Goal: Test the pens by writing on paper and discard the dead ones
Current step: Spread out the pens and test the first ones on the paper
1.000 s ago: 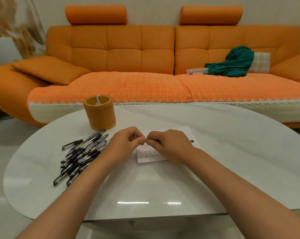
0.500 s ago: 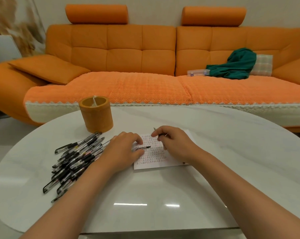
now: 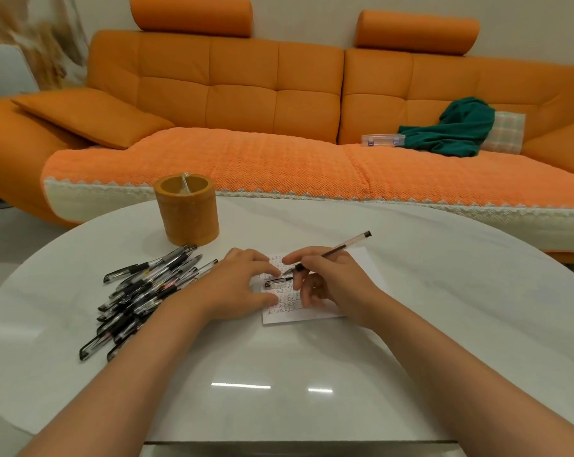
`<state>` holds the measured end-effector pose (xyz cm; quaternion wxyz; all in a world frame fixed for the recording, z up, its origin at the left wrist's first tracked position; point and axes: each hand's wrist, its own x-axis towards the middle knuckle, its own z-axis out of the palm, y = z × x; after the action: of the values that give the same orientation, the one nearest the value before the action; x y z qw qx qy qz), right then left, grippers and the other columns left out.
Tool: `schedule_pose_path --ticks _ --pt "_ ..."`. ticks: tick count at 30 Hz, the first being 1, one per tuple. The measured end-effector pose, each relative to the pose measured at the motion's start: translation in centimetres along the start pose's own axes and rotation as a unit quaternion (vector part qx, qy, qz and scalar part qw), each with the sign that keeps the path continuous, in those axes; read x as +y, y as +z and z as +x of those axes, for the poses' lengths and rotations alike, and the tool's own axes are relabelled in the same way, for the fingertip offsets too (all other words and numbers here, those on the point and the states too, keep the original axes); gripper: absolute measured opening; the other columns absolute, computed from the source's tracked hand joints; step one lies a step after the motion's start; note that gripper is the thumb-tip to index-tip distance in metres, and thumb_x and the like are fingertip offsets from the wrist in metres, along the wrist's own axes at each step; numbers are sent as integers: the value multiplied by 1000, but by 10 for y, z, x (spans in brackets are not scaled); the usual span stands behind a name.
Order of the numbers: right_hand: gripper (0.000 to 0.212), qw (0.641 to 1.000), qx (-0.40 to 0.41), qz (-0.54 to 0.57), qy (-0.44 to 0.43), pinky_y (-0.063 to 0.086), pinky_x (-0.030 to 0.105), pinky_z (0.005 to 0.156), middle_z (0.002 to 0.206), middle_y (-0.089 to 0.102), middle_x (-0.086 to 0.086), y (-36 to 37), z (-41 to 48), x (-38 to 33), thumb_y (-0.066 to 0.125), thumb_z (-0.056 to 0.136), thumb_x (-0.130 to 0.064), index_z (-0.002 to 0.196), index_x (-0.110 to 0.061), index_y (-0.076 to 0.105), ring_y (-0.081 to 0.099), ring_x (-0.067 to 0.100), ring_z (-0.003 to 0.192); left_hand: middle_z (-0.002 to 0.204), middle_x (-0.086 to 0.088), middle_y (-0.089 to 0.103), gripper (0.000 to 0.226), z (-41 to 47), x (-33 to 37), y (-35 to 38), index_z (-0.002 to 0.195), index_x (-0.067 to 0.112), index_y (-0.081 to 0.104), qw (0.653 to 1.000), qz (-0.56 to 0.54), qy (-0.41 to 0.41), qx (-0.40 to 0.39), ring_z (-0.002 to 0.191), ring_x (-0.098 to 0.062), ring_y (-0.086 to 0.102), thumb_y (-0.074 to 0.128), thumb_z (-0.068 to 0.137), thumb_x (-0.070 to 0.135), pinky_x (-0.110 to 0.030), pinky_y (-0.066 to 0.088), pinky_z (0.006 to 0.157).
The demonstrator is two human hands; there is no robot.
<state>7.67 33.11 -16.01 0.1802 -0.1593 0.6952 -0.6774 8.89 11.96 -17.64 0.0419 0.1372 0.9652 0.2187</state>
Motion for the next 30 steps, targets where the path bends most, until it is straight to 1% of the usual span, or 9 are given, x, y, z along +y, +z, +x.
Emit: schedule_pose_path --ticks 3,5,10,12,15,17,21,25,30 --pt "25 1000 -4 -25 16 41 26 44 76 67 18 7 -3 6 45 94 2 93 -7 69 63 29 56 143 17 37 53 0 -1 -1 137 43 49 1000 -3 -7 -3 137 -7 23 65 88 54 -37 29 113" --pt "19 998 -3 -57 15 41 26 44 75 68 18 9 -4 10 51 89 6 90 -6 65 64 26 56 145 17 37 52 1 -4 -3 137 44 49 1000 2 -9 -11 138 -8 23 64 88 54 -38 29 113" --pt "14 988 7 -156 -4 42 23 49 57 64 9 12 -6 11 61 84 0 73 -8 62 53 17 48 151 19 31 64 3 -12 -8 142 46 44 998 13 -1 -60 140 -7 19 67 83 58 -42 27 115" --pt "10 984 -7 -179 -13 43 24 49 55 62 11 15 -6 10 63 82 1 73 -4 61 53 17 46 152 19 30 67 3 -14 -8 143 46 42 998 13 2 -65 141 -7 18 68 82 59 -43 27 115" --pt "4 982 -30 -188 -23 46 28 50 62 65 21 21 -7 12 66 81 1 79 0 63 57 20 50 151 19 31 68 3 -15 -8 142 48 43 998 18 7 -57 141 -8 20 68 80 61 -43 29 115" --pt "8 980 -42 -193 -28 45 31 51 62 66 22 25 -7 14 69 80 -1 77 1 62 57 23 49 151 19 31 69 4 -14 -8 142 47 43 998 22 8 -57 141 -8 20 68 80 62 -41 29 115" --pt "16 977 -27 -212 -30 40 22 45 53 60 3 29 -8 17 70 80 2 69 -1 58 49 14 43 153 20 28 74 3 -15 -9 144 47 41 997 19 1 -72 143 -7 17 70 78 63 -40 28 116" --pt "17 974 -29 -224 -35 39 24 45 52 58 2 29 -9 17 69 80 2 69 0 55 48 13 42 154 19 27 76 2 -11 -12 146 44 41 997 14 0 -81 143 -7 16 71 79 61 -40 27 117" --pt "20 973 -39 -223 -38 37 22 43 51 56 2 31 -9 16 70 81 1 72 6 53 47 12 40 156 17 26 75 0 -9 -12 147 43 40 997 22 -1 -78 144 -9 15 70 80 60 -41 26 116"
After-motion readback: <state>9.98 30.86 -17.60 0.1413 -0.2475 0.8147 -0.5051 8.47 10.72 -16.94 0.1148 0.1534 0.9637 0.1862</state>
